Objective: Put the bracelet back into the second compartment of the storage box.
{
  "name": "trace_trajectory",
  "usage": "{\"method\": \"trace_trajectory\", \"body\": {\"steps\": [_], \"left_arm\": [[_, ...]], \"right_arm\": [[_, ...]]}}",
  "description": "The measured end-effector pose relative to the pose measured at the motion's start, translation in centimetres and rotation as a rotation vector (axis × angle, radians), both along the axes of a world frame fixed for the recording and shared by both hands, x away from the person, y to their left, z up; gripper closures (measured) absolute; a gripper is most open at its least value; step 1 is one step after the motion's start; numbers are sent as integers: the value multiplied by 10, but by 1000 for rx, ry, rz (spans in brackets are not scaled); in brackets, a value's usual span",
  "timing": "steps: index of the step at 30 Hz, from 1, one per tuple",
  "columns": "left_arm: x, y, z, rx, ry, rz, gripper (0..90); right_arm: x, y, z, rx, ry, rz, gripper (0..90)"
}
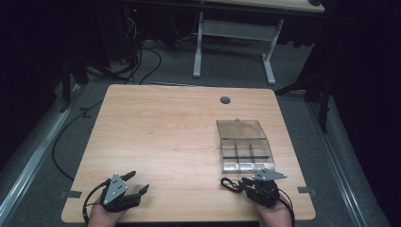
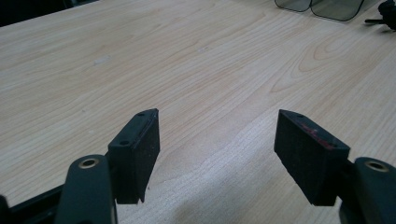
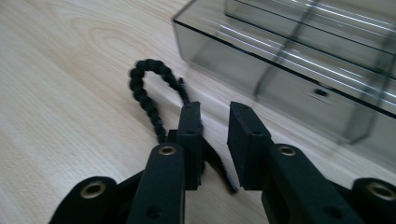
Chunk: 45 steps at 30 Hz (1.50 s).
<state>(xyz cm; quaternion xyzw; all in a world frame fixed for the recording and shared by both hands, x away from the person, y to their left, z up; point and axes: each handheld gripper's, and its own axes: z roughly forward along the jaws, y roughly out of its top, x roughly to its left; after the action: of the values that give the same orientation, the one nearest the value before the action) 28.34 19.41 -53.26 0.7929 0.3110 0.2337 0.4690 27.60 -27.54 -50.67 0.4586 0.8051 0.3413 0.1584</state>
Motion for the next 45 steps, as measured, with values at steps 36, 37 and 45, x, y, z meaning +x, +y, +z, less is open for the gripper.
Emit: {"method": "trace_trajectory", "body": {"steps": [36,37,45], "left_arm": [[-2,-3,0,35,-1,-27,310],[-2,-3,0,35,-1,-27,310],[-2,-3,0,36,0,-29,309]], "right_arm": [[29,-8,19,-204,366,15,661],[30,-7,19,-210,372,23,658],[36,0,21,-263,435,67,612]]}}
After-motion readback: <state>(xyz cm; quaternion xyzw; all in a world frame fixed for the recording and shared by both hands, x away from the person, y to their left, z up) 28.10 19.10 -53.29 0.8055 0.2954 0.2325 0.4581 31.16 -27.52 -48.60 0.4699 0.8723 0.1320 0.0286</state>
